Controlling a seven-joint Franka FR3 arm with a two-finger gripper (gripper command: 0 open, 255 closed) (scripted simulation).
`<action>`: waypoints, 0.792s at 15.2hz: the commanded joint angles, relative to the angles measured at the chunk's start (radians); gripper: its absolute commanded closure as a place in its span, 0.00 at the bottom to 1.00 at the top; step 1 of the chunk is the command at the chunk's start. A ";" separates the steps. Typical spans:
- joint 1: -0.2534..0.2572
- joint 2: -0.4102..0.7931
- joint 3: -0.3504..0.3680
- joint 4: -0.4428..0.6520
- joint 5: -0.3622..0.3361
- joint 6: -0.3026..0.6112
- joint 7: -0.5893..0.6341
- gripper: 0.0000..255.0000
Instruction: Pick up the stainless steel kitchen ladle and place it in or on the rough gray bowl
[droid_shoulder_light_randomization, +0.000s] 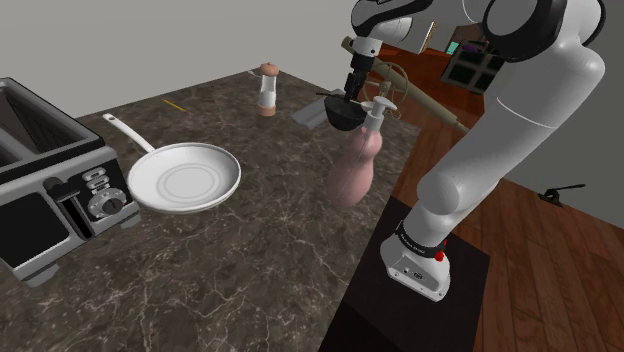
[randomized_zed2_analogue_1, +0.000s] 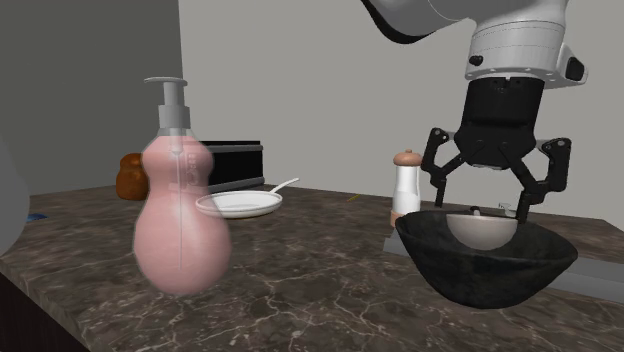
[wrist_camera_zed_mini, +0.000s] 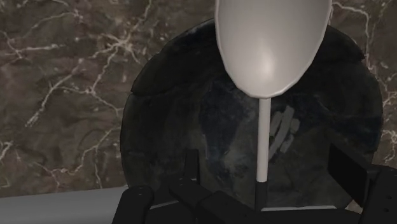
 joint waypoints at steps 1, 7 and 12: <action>0.000 0.000 0.000 0.000 0.000 0.000 0.000 0.00; -0.003 -0.012 -0.003 0.115 -0.005 -0.127 0.003 0.00; -0.003 -0.012 -0.003 0.115 -0.005 -0.127 0.003 0.00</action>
